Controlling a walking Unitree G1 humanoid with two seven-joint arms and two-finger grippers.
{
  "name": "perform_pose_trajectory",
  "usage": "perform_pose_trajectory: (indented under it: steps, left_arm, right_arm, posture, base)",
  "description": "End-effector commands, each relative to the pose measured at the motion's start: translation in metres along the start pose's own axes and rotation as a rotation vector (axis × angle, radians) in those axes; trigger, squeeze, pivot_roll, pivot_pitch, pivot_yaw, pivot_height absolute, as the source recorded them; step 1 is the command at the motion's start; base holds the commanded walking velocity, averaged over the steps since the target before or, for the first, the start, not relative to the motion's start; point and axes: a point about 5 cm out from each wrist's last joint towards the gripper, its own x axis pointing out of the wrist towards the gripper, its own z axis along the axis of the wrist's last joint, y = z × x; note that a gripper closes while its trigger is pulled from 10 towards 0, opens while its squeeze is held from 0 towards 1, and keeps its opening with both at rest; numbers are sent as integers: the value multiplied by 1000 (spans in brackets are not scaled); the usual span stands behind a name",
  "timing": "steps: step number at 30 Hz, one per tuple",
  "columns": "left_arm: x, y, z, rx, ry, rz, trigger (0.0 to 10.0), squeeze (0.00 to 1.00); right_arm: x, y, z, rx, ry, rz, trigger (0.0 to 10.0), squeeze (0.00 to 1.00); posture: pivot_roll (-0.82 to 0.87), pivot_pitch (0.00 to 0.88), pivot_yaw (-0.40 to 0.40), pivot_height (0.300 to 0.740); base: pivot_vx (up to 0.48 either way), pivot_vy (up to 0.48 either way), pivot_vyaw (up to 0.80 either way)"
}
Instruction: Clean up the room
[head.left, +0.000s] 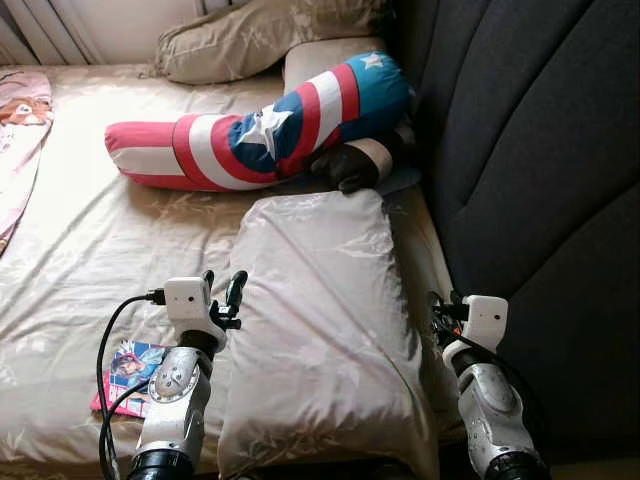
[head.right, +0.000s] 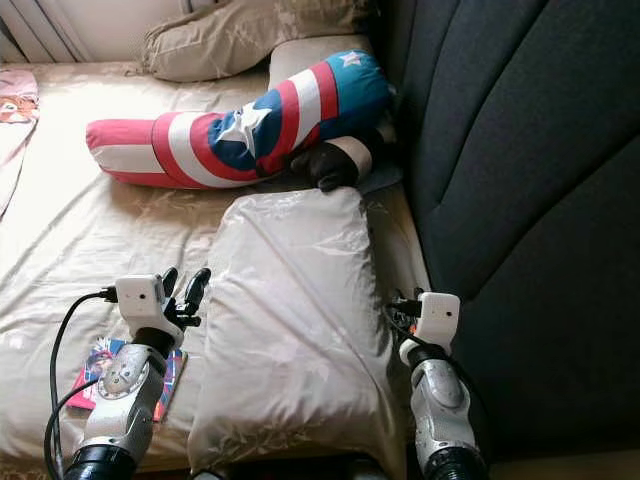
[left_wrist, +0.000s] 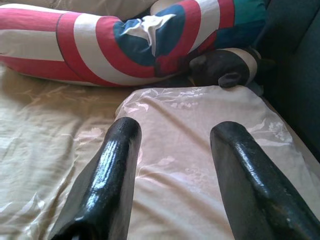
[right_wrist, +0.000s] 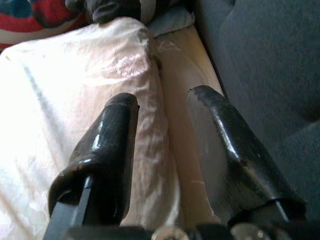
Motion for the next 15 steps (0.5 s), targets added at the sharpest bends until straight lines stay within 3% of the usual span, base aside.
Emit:
perform_pose_trajectory:
  steps: [1,15]
  left_arm:
    - [-4,2,-3,5,11,8,10000,0]
    - [-5,4,-2,10,14,17,10000,0]
  right_arm:
    - [-3,0,-1,-9,-3,6,10000,0]
    - [-3,0,1,7,-22,1,10000,0]
  posture:
    - [19,205,-22,681]
    - [23,219,-25,671]
  base:
    - [0,0,0]
    - [0,0,0]
